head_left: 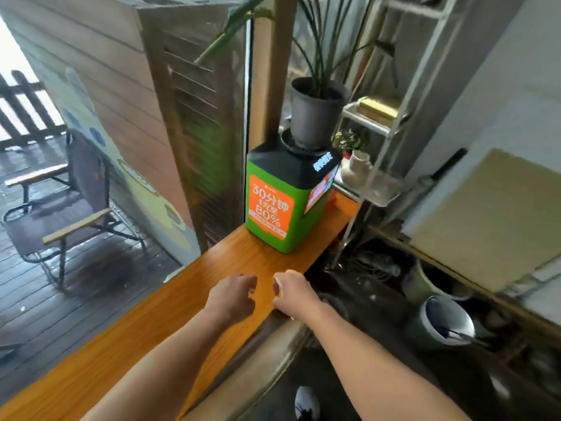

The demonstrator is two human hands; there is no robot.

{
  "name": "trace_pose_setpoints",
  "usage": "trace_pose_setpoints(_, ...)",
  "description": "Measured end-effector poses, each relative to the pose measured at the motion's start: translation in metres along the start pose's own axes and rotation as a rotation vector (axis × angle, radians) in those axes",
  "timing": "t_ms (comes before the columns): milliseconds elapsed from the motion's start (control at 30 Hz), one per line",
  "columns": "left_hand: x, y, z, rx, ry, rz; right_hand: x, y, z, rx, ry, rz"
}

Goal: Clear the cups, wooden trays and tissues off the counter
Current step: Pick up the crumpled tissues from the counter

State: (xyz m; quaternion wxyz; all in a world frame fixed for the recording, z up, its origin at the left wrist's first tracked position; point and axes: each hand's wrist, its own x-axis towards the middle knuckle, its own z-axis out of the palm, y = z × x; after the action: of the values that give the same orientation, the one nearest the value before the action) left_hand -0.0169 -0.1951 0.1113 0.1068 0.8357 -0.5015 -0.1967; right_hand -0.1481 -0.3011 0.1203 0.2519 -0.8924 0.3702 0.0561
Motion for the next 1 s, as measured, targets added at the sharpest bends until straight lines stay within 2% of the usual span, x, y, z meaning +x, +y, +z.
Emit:
trace_pose_setpoints(200,0.065,0.11,0.034,-0.013,-0.067,0.122,-0.015,0.112,-0.041,0.074,0.083,0.133)
trace_pose_setpoints(300,0.094,0.172,0.064,-0.043,-0.069,0.133,-0.021,0.18,-0.052,0.118,0.117,0.194)
trace_pose_setpoints(467,0.131,0.24,0.12,-0.047,-0.174,0.107,-0.016,0.276,-0.058,0.151,0.133,0.239)
trace_pose_setpoints(700,0.177,0.25,0.2,-0.063,-0.307,0.014,0.02,0.346,-0.014,0.237,0.072,0.311)
trace_pose_setpoints(833,0.229,0.232,0.273,-0.04,-0.365,-0.054,0.078,0.383,0.041,0.314,0.027,0.332)
trace_pose_setpoints(1000,0.3,0.185,0.377,0.046,-0.358,-0.125,0.15,0.437,0.135,0.389,0.017,0.396)
